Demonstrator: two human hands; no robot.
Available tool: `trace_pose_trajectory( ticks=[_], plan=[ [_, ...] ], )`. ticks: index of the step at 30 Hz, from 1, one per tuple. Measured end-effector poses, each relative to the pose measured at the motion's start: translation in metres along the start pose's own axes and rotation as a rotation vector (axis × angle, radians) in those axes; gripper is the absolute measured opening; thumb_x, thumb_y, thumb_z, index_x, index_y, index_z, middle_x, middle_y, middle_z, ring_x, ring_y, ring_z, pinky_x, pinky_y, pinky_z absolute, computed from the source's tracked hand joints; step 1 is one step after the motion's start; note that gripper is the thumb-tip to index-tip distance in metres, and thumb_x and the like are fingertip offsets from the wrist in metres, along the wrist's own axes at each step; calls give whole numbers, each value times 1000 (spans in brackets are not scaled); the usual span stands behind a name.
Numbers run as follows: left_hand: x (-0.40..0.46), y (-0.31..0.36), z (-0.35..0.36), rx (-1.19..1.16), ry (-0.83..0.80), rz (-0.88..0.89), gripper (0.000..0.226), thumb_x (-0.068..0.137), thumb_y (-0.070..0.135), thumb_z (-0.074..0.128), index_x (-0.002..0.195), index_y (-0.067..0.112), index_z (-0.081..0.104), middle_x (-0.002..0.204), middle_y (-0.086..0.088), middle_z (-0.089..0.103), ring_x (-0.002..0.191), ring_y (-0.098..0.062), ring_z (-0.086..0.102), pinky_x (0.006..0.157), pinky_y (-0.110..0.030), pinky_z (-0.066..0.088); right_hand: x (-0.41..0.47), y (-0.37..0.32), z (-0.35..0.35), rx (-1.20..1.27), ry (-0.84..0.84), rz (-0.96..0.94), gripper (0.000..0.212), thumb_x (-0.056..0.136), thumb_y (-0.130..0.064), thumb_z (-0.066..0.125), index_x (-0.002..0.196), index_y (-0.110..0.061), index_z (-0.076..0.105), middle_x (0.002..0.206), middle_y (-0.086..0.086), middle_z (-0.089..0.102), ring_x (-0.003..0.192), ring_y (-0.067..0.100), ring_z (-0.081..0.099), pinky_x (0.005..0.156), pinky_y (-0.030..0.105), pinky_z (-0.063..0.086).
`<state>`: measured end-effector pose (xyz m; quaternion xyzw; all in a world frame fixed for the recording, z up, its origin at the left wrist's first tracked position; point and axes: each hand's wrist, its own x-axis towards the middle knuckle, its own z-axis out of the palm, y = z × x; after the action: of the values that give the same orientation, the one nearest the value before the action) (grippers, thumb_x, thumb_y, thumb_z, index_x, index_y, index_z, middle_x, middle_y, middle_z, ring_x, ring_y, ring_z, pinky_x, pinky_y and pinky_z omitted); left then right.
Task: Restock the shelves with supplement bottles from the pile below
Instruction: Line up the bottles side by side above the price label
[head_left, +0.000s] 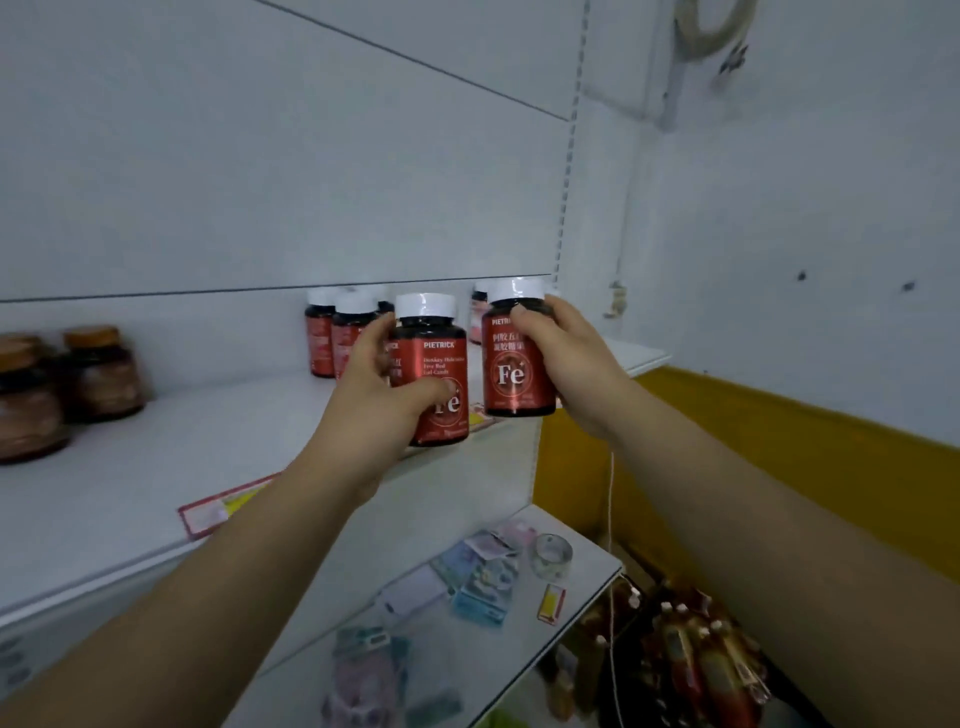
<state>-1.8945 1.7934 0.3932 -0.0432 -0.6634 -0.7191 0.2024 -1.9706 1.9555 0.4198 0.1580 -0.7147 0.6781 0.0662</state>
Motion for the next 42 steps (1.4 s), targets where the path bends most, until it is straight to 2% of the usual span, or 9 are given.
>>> trace_pose_trajectory(
  ticks=[9, 15, 18, 24, 27, 31, 36, 40, 42],
  plan=[
    [38, -4, -20, 219, 196, -15, 70, 74, -3, 71, 122, 34, 35, 97, 9, 52, 86, -9, 57, 72, -27, 50, 107, 40, 50, -22, -271, -25, 41, 87, -25, 66, 124, -24, 49, 109, -1, 64, 95, 15, 64, 81, 32, 52],
    [51, -12, -28, 402, 310, -89, 76, 71, -3, 75, 122, 38, 37, 114, 6, 51, 99, -15, 57, 86, -39, 51, 157, 65, 66, -39, -443, -22, 45, 85, -22, 68, 123, -24, 46, 116, 5, 62, 97, 16, 62, 82, 32, 51],
    [52, -22, -19, 408, 389, -83, 74, 72, -6, 73, 121, 36, 38, 115, 3, 53, 94, -12, 58, 77, -34, 53, 176, 76, 71, -18, -519, -33, 48, 85, -21, 68, 127, -20, 45, 117, 6, 61, 94, 16, 62, 72, 28, 50],
    [66, -38, 8, 468, 507, -80, 76, 74, -4, 73, 124, 39, 34, 118, 4, 50, 99, -14, 59, 85, -38, 51, 202, 88, 71, -17, -671, -88, 50, 84, -21, 71, 127, -21, 44, 122, 5, 59, 105, 20, 61, 87, 36, 52],
    [71, -42, 19, 473, 534, -75, 77, 76, -3, 71, 131, 35, 33, 120, 2, 49, 99, -11, 57, 85, -35, 50, 207, 90, 70, -43, -704, -131, 57, 86, -25, 70, 134, -21, 41, 127, 2, 57, 109, 19, 59, 85, 36, 51],
    [76, -46, 26, 505, 572, -98, 79, 78, -2, 68, 137, 34, 30, 120, 4, 47, 106, -18, 55, 88, -36, 49, 207, 92, 71, -50, -695, -172, 59, 85, -27, 70, 136, -21, 41, 128, 2, 57, 113, 21, 57, 99, 44, 48],
    [85, -48, 24, 529, 584, -107, 76, 79, -4, 64, 140, 29, 31, 106, 11, 54, 98, -9, 57, 88, -35, 49, 204, 91, 69, -83, -729, -240, 58, 86, -24, 70, 136, -20, 41, 124, -2, 57, 112, 17, 54, 99, 35, 44],
    [91, -52, 18, 521, 576, -119, 76, 80, -2, 65, 141, 29, 30, 122, 1, 56, 108, -16, 58, 94, -38, 49, 210, 90, 69, -149, -731, -273, 60, 86, -26, 68, 138, -19, 39, 130, 2, 56, 118, 21, 54, 99, 36, 43],
    [94, -53, 16, 520, 548, -117, 76, 82, -2, 65, 141, 29, 29, 119, 3, 57, 106, -13, 59, 89, -33, 50, 212, 91, 70, -169, -725, -274, 59, 87, -27, 68, 138, -19, 39, 130, 1, 56, 117, 21, 54, 98, 35, 43]
  ],
)
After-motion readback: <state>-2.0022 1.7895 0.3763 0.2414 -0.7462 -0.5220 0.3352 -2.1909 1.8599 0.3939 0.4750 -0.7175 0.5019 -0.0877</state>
